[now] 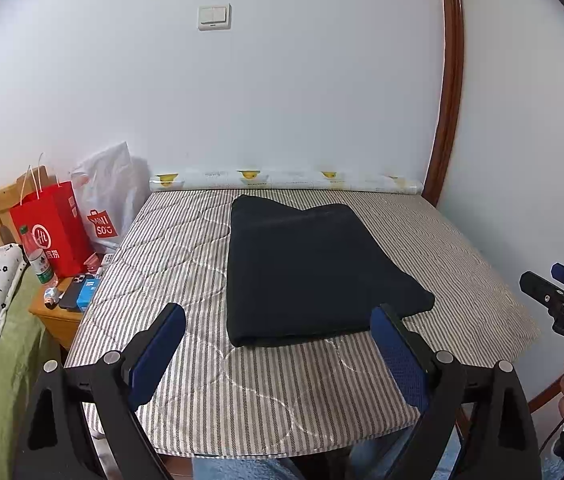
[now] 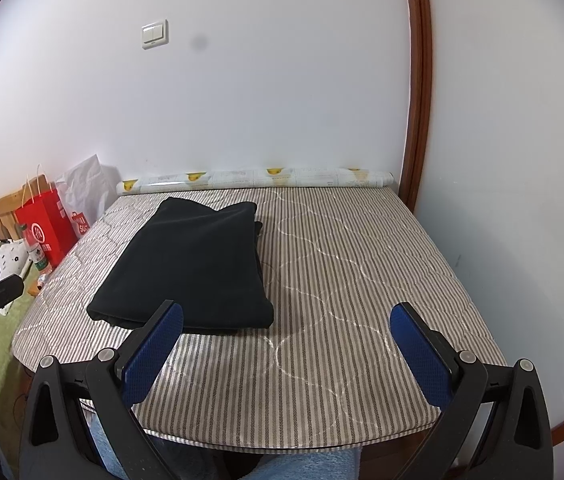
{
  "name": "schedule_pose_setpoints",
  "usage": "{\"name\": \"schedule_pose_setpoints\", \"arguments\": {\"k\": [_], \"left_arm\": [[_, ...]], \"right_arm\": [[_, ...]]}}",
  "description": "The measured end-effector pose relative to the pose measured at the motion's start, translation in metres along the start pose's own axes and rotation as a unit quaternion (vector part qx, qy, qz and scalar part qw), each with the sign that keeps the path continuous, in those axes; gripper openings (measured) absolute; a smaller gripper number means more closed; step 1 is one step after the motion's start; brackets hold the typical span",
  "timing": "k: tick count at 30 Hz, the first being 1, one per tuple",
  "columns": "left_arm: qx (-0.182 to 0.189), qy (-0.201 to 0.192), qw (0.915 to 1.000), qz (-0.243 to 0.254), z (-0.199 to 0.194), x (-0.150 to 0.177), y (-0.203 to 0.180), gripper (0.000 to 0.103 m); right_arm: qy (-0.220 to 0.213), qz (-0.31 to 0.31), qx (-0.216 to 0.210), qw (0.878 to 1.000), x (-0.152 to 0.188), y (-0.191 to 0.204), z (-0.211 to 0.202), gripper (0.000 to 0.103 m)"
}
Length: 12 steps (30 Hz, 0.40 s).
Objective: Fold small clothes
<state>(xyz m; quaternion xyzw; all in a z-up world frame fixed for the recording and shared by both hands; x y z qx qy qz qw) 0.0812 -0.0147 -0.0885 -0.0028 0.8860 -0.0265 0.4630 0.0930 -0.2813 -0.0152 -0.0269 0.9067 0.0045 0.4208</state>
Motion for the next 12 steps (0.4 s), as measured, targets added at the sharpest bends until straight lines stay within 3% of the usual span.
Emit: {"name": "schedule_pose_setpoints", "arguments": {"k": [12], "left_arm": [[-0.002,0.003,1.0,-0.003,0.0011,0.0007,0.0006,0.094]], "right_arm": [[-0.001,0.0,-0.001,1.0,0.001,0.0032,0.0002,0.102]]}}
Point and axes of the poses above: each gripper's, at about its wrist camera, not at the fingertips, and z roughly the way its jaws point, y to its left, x to its underside, the point moved 3 cm from there along z, roughly the way its jaws point, and after that the axes turned 1 degree about x, right-handed, at the moved point
